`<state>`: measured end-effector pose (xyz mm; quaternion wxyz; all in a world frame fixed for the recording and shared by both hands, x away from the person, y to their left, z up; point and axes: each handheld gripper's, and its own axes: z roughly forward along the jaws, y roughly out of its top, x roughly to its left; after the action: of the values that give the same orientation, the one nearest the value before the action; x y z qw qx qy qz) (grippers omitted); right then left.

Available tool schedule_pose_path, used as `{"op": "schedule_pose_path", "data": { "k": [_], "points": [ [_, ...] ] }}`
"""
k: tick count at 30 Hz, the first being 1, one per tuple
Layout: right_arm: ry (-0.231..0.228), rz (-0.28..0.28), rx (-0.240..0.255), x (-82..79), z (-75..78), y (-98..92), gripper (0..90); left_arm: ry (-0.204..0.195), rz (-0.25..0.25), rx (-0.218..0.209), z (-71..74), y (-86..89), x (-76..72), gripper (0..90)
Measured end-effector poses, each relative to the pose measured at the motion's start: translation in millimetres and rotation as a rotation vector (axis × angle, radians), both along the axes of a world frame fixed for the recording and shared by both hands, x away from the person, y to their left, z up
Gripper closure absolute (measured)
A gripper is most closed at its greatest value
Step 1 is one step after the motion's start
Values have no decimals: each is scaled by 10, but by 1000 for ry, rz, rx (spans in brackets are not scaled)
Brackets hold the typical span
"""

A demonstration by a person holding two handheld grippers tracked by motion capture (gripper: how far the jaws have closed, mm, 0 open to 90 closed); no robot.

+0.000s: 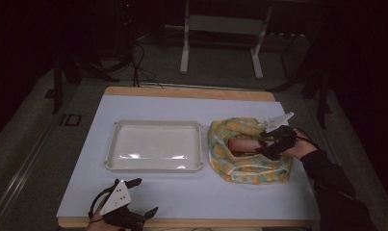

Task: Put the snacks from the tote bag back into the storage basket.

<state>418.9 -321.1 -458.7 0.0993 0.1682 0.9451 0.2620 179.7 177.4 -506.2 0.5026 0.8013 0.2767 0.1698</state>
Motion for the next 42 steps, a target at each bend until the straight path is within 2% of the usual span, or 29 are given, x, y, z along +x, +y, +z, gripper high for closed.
{"op": "schedule_pose_path", "data": {
  "k": [2, 12, 13, 16, 19, 28, 36, 41, 42],
  "points": [
    [16, -1, -19, 13, -34, 21, 268, 0, -2, 0, 0, 0, -1, 0],
    [6, 24, -95, 15, -108, 92, 260, 1, 0, -1, -1, 5, -3, 0],
    [1, 31, -119, 12, -117, 104, 289, 1, 0, 0, -2, 4, -4, 0],
    [-7, 51, -127, 2, -120, 107, 335, 1, 1, 0, -1, 6, -3, 0],
    [-14, 73, -132, -5, -116, 99, 402, 2, 4, -3, -2, 7, 1, 0],
    [-16, 107, -104, -9, -76, 63, 423, 2, 4, -4, -1, 9, -1, 0],
    [-16, 146, -96, -32, 22, 58, 426, 3, 5, -3, -1, 7, 0, 0],
    [-21, 150, -92, -49, 72, 57, 427, 1, 5, -4, 4, 9, -3, 0],
    [-24, 155, -87, -62, 122, 56, 428, 2, 5, -4, 4, 9, -3, 0]
  ]
}}
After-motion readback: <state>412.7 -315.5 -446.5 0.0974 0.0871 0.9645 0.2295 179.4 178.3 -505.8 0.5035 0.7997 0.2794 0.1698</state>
